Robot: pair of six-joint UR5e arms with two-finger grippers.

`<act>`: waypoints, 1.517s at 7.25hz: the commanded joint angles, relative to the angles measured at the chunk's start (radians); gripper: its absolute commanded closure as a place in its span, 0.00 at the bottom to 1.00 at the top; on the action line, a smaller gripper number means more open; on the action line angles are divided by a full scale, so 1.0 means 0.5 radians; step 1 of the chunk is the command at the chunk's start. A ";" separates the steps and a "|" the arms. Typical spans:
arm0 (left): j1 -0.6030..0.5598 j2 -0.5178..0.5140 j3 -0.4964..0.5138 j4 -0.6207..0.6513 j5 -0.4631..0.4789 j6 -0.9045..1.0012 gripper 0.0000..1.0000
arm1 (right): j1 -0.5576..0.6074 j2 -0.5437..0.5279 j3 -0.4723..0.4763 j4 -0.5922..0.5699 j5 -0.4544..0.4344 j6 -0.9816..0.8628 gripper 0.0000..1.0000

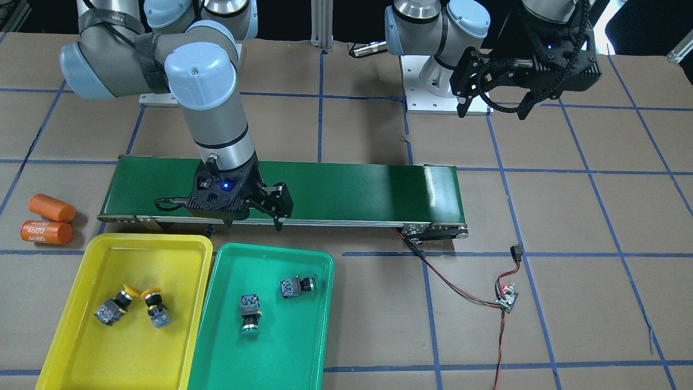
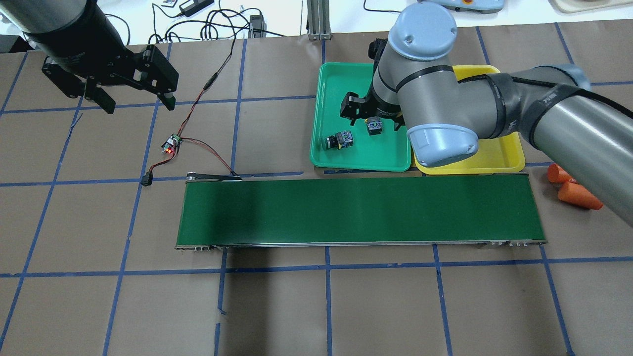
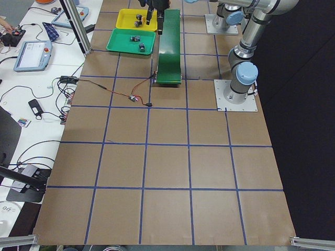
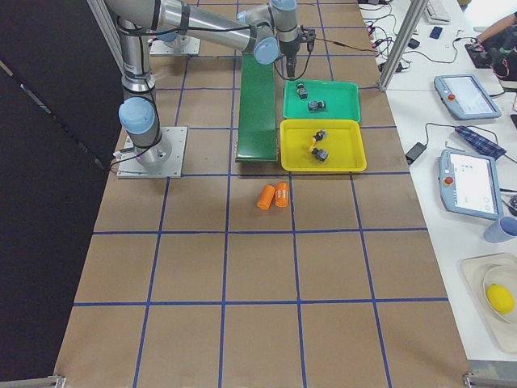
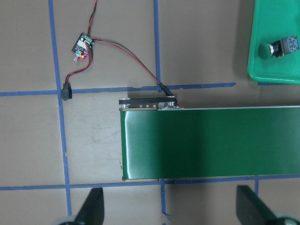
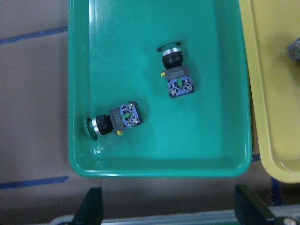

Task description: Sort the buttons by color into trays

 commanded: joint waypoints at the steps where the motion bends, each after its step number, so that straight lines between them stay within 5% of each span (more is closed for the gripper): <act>1: -0.006 0.018 -0.010 -0.001 -0.004 -0.016 0.00 | -0.088 -0.121 -0.021 0.480 0.009 -0.015 0.00; 6: -0.009 0.024 -0.007 -0.001 -0.004 0.008 0.00 | -0.352 -0.606 -0.061 1.097 -0.076 -0.094 0.00; 11: -0.009 0.024 -0.004 0.002 -0.007 0.011 0.00 | -0.359 -0.698 -0.039 1.034 -0.049 -0.310 0.00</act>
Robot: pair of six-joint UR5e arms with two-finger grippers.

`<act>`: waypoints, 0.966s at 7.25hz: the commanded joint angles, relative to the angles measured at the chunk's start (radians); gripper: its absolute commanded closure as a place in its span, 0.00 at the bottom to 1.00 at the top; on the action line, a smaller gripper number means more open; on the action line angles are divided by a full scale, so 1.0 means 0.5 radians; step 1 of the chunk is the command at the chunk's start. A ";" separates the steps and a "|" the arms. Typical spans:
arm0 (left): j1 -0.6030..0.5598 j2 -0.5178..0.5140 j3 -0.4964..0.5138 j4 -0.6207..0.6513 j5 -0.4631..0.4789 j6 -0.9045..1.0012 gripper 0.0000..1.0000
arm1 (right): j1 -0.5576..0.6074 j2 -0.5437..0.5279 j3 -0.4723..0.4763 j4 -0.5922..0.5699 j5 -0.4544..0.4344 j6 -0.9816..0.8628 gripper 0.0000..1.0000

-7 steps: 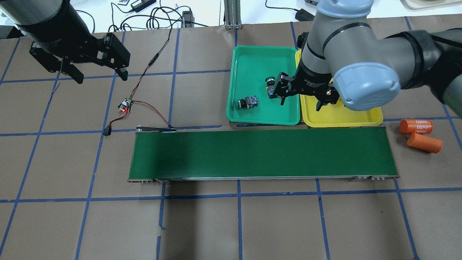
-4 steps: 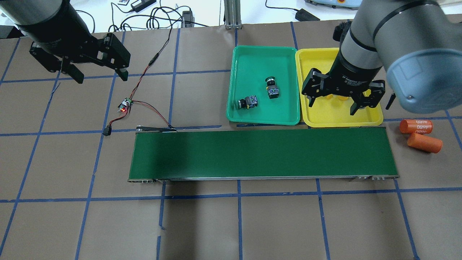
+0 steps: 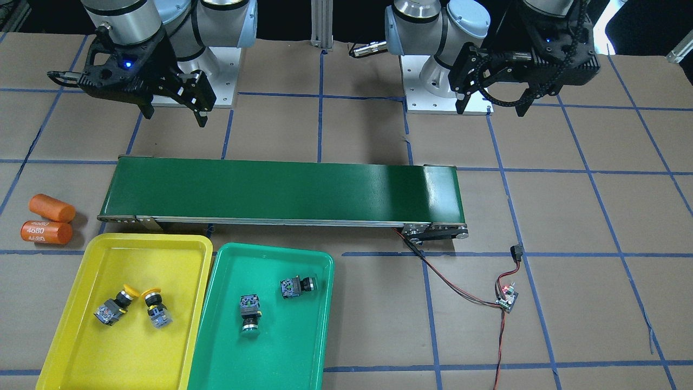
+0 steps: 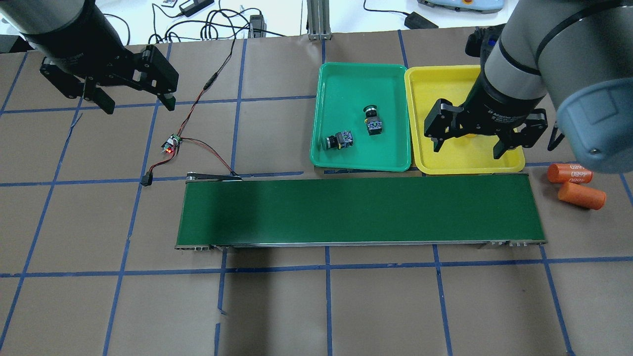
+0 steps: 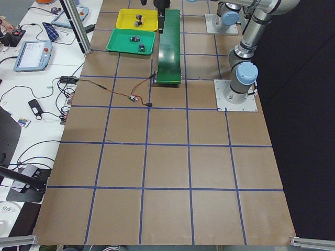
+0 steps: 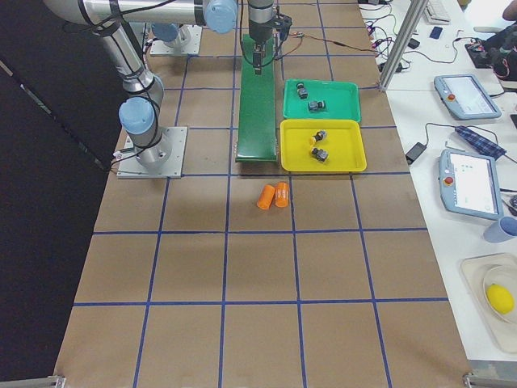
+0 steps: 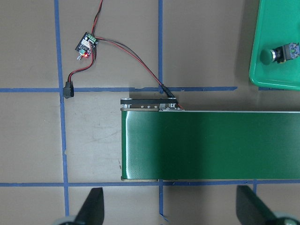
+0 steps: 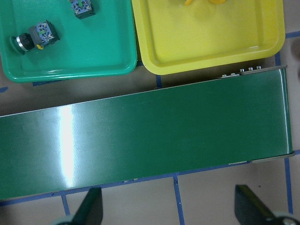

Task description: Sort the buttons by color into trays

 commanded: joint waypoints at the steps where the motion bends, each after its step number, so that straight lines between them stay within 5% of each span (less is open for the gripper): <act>1: 0.000 0.002 0.001 0.001 -0.001 0.000 0.00 | -0.014 -0.026 -0.008 -0.009 0.019 -0.007 0.00; 7: 0.000 0.005 -0.003 0.001 -0.001 0.000 0.00 | -0.011 -0.146 0.020 0.059 -0.006 -0.020 0.00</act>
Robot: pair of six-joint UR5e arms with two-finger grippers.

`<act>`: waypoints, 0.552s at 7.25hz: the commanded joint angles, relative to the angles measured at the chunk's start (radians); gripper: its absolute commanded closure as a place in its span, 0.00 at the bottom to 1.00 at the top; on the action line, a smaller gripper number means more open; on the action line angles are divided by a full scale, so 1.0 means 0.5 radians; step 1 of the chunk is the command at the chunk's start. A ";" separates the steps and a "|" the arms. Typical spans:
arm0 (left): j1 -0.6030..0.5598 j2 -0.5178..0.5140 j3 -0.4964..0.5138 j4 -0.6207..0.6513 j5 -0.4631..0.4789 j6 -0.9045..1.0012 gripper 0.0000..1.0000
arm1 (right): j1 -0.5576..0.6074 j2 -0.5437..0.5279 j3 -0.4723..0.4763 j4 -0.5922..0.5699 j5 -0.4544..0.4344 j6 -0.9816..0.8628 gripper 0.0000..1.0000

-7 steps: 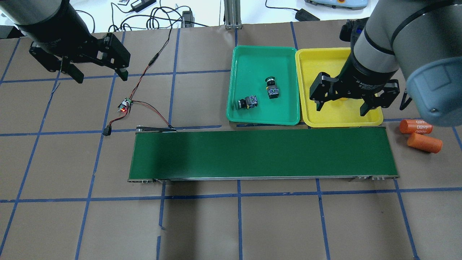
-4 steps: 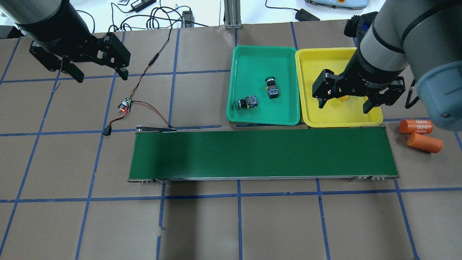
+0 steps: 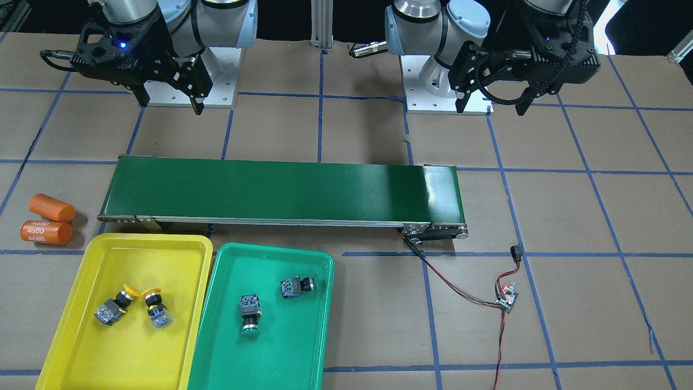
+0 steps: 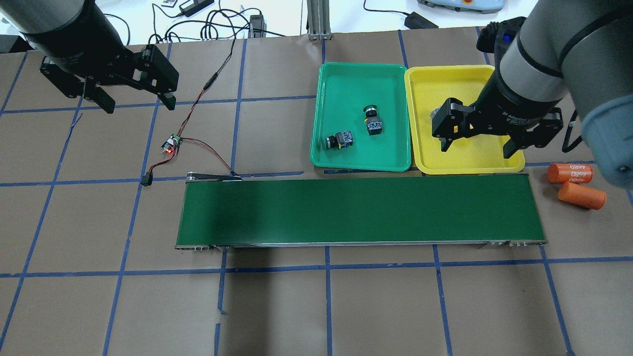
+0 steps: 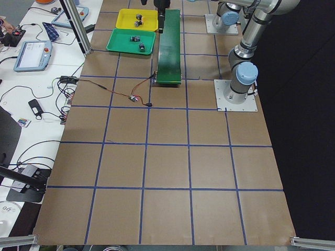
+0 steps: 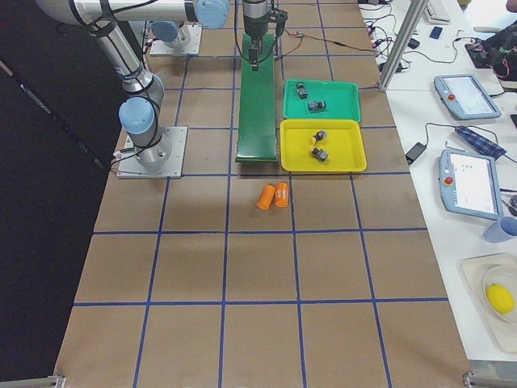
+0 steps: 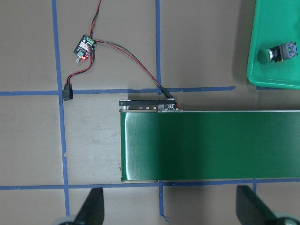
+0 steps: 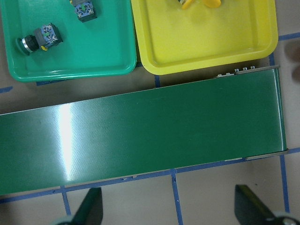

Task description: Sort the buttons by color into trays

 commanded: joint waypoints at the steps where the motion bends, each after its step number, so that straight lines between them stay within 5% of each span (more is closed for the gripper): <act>1: 0.001 0.001 0.000 0.000 0.000 0.000 0.00 | 0.014 -0.041 0.005 0.024 0.000 -0.001 0.00; 4: 0.001 -0.002 0.000 0.000 0.000 0.000 0.00 | 0.018 -0.044 0.024 0.021 0.000 0.002 0.00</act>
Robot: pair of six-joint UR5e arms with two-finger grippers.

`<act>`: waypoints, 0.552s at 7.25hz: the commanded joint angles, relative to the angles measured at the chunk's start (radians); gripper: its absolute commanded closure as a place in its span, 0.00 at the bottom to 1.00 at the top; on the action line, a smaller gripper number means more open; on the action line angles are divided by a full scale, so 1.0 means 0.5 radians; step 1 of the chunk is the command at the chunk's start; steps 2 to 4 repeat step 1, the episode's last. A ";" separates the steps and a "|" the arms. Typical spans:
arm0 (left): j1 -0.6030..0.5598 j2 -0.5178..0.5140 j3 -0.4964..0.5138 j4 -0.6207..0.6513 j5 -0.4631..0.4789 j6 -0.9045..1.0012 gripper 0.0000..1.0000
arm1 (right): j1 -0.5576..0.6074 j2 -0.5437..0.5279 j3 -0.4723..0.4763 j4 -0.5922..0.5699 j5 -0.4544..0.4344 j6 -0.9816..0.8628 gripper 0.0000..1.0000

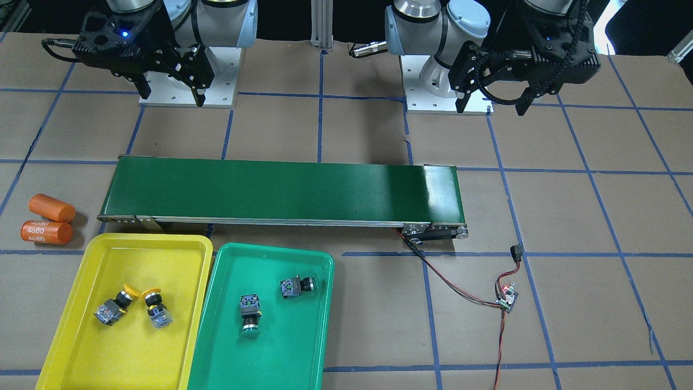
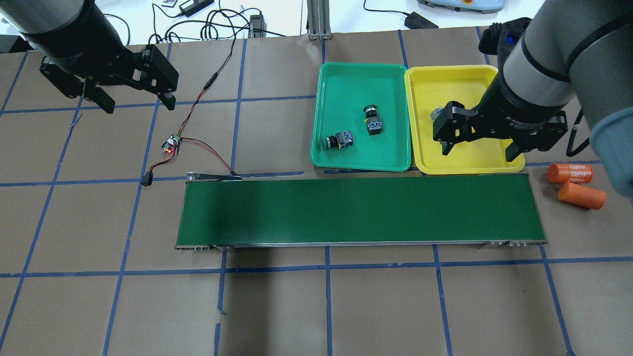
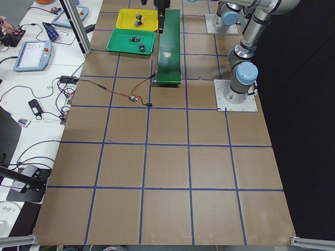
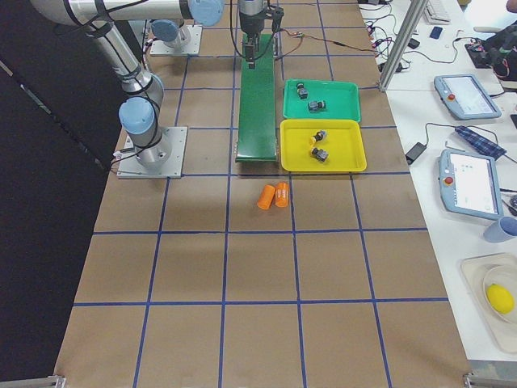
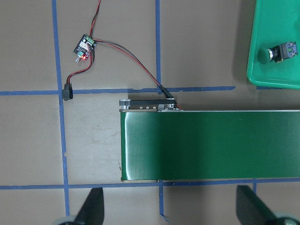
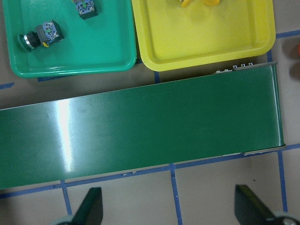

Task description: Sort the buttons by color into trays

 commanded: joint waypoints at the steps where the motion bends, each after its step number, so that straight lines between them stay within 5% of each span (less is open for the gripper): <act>1: -0.003 -0.001 0.000 0.000 0.000 0.000 0.00 | 0.003 -0.006 0.018 0.002 -0.001 0.001 0.00; 4: -0.003 -0.001 0.000 0.000 0.000 0.000 0.00 | 0.003 -0.006 0.018 0.002 -0.001 0.001 0.00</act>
